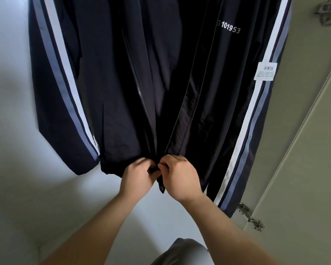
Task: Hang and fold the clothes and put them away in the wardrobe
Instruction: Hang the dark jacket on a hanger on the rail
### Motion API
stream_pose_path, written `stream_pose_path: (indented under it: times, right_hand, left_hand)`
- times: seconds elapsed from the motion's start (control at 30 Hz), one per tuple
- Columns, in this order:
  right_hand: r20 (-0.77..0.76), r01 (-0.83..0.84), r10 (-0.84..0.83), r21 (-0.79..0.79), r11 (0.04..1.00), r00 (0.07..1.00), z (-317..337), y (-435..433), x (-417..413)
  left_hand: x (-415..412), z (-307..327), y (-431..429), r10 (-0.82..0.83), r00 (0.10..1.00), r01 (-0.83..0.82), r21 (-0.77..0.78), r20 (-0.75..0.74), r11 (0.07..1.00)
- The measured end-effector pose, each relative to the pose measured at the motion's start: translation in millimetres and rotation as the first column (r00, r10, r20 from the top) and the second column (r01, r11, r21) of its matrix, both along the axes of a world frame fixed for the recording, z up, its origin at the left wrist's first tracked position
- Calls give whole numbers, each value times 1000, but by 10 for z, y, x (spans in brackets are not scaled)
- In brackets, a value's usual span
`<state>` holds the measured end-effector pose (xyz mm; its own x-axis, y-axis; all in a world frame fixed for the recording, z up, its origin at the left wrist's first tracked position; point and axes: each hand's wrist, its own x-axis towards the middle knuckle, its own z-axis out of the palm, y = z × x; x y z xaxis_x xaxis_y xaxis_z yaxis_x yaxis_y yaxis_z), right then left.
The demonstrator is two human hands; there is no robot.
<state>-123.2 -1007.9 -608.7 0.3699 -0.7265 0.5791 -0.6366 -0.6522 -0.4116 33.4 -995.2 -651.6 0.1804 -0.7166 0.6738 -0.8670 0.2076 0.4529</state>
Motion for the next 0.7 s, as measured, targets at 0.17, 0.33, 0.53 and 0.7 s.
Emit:
stream_pose_path:
  times: [0.17,0.33,0.53,0.7]
  right_hand:
    - [-195,13,-27,-74,997,980,210,-60,-39]
    - [-151,98,-146,-284,954,978,814,-117,-91]
    - [-253,-9,-39,-185,983,967,1019,-188,-123]
    - [-229,1,-27,-114,994,973,1001,-201,-161]
  left_hand:
    - [-42,-50,-121,-61,988,73,84,-140,994]
    - [49,104,-171,18,996,6,261,-89,965]
    - [36,652,-249,-50,997,63,316,-51,947]
    - [40,959,-253,-61,989,76,106,-134,991]
